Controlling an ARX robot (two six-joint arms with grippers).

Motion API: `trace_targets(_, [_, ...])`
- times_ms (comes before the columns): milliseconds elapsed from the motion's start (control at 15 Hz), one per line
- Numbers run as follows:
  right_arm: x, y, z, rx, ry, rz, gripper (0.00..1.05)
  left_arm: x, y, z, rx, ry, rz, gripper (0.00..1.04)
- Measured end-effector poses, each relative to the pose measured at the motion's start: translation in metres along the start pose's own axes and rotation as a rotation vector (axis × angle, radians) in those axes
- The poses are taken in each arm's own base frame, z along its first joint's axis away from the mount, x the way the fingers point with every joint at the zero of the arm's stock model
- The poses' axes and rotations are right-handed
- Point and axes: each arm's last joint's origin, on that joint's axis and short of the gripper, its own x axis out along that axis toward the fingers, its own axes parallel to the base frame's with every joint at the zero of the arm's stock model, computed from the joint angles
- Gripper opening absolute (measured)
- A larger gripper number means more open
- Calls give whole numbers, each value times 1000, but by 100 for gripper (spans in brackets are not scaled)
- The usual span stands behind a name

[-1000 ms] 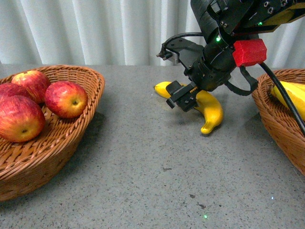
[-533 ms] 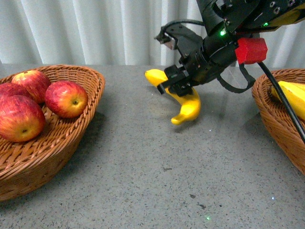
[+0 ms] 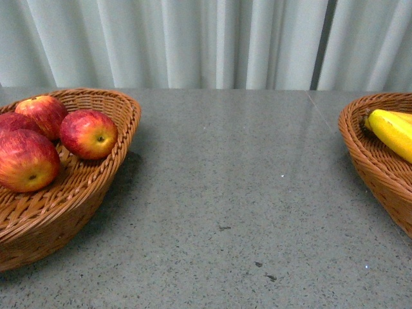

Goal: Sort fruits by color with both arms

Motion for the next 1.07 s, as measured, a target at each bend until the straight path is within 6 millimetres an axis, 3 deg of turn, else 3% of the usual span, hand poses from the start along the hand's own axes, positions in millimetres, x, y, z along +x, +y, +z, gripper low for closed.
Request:
trace_targets(67, [4,6,-22,-58,69,18,52,0,0,0,0,0,0,98])
trace_targets(200, [-4,13,-8,-67,8,41,86,0,0,0,0,0,0,98])
trace_targets(267, [-13,17,3,-65,-50,55,99,0,0,0,0,0,0,98])
trace_targets(800, [-52,32,36,-45,-298,125,98,0,0,0,0,0,0,98])
trace_targets(933, [-79,48,40,-10,-394,183,98,0,0,0,0,0,0,98])
trace_targets(1067, [-114,71,29,46,-456,268,98,0,0,0,0,0,0,98])
